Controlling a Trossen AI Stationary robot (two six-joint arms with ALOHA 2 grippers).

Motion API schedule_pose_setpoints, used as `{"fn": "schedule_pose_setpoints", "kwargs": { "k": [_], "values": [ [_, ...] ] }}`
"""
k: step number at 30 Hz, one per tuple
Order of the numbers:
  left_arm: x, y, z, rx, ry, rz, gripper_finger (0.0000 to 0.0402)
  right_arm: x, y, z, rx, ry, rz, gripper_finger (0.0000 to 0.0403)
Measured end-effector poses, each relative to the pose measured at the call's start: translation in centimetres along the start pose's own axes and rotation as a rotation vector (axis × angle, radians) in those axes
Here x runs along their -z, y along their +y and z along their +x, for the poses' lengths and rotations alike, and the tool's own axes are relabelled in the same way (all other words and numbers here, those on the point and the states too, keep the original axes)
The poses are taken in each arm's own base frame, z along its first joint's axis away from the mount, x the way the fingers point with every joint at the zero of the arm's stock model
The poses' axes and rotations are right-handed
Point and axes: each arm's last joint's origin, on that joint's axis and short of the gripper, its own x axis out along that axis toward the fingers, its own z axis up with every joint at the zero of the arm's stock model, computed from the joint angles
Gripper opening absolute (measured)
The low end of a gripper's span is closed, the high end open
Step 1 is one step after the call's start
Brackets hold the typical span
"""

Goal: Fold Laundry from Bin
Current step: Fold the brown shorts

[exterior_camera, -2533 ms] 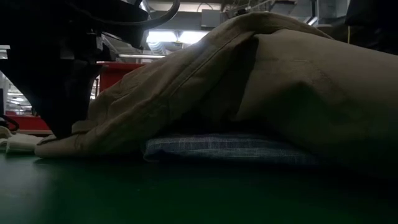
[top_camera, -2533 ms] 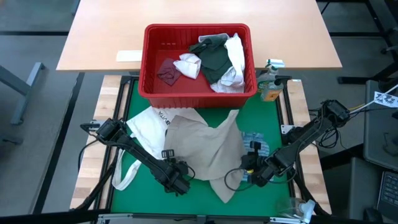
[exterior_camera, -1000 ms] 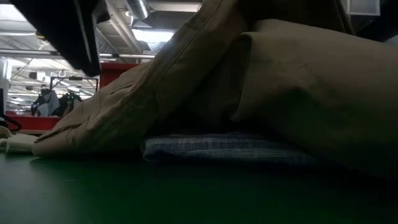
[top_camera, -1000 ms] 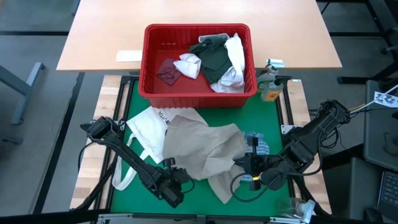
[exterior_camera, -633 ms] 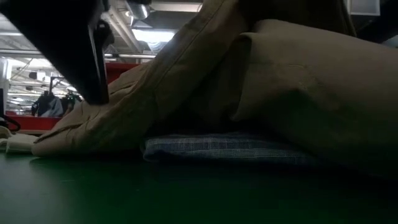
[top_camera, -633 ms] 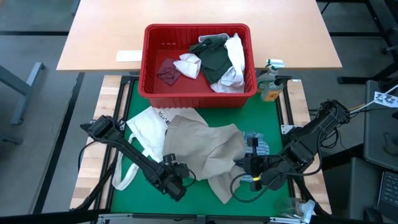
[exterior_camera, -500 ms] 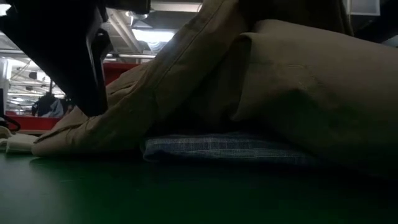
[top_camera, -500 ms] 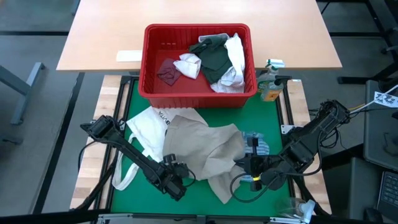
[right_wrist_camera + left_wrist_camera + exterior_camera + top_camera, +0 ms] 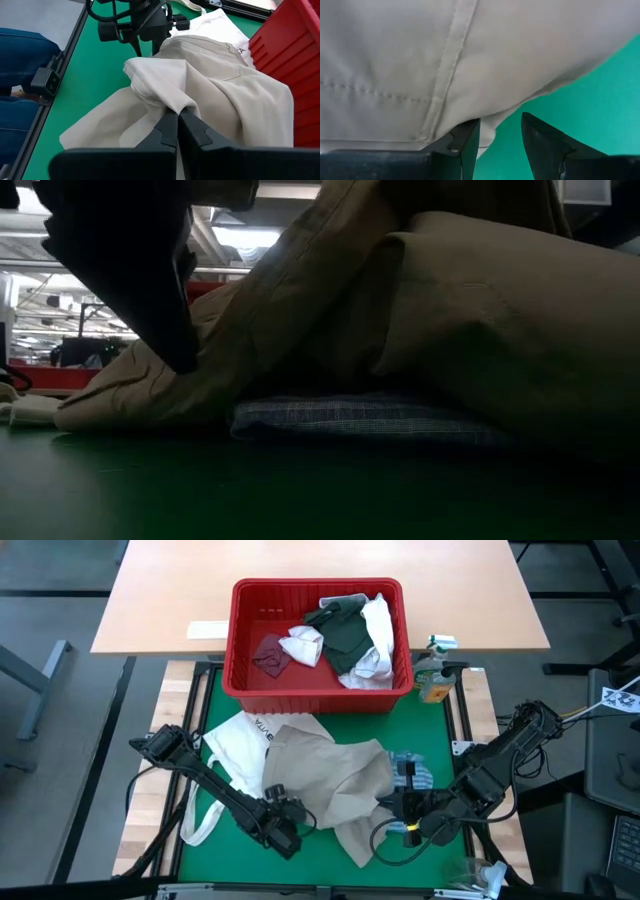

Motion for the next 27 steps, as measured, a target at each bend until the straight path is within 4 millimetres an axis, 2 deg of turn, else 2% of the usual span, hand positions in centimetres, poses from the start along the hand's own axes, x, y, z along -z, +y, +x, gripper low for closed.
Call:
{"fn": "schedule_pose_setpoints", "kwargs": {
  "k": [8, 18, 21, 27],
  "values": [
    [1.1, 0.4, 1.6, -0.001, -0.032, -0.011, 0.0140, 0.0, 0.0, 0.0, -0.009, 0.003, 0.000, 0.0001],
    [2.7, 1.8, 4.1, -0.030, -0.067, -0.033, 0.0136, 0.0, 0.0, 0.0, -0.009, 0.003, 0.000, 0.0001],
    [2.8, 2.0, 4.5, -0.017, -0.079, -0.049, 0.0112, 0.0, 0.0, 0.0, -0.009, 0.003, 0.000, 0.0001],
    [2.7, 1.8, 4.5, 0.024, -0.078, -0.064, 0.0015, 0.0, 0.0, 0.0, -0.009, 0.003, 0.000, 0.0001]
  ]
}}
